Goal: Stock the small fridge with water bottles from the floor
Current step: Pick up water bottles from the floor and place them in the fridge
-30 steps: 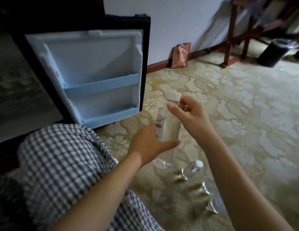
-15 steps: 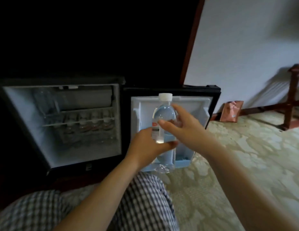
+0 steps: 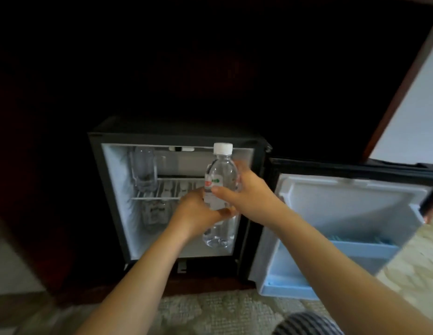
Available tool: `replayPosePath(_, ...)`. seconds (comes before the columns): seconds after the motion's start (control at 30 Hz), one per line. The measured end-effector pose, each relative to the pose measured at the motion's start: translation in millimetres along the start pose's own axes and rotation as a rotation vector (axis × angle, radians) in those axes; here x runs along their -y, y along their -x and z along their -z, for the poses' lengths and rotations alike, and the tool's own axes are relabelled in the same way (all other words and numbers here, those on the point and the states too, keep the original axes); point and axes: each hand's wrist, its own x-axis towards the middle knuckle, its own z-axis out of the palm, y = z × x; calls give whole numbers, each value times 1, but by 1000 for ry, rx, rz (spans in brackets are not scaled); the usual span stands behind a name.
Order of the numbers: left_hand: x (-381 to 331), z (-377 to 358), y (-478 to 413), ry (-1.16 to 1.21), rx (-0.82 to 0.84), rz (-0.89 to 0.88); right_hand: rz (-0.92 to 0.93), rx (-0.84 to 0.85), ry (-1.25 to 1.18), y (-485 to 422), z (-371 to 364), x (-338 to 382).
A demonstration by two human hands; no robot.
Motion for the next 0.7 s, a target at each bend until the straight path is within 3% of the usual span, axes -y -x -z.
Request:
replayPosePath(0.23, 50, 29, -19, 75, -125, 126, 4, 119, 168, -57, -60, 5)
replayPosePath(0.5, 108, 58, -46, 354, -274, 254, 66, 100, 264, -108, -122, 3)
replayPosePath(0.7, 115, 58, -56, 428, -430, 153, -3, 49, 240, -138, -152, 2)
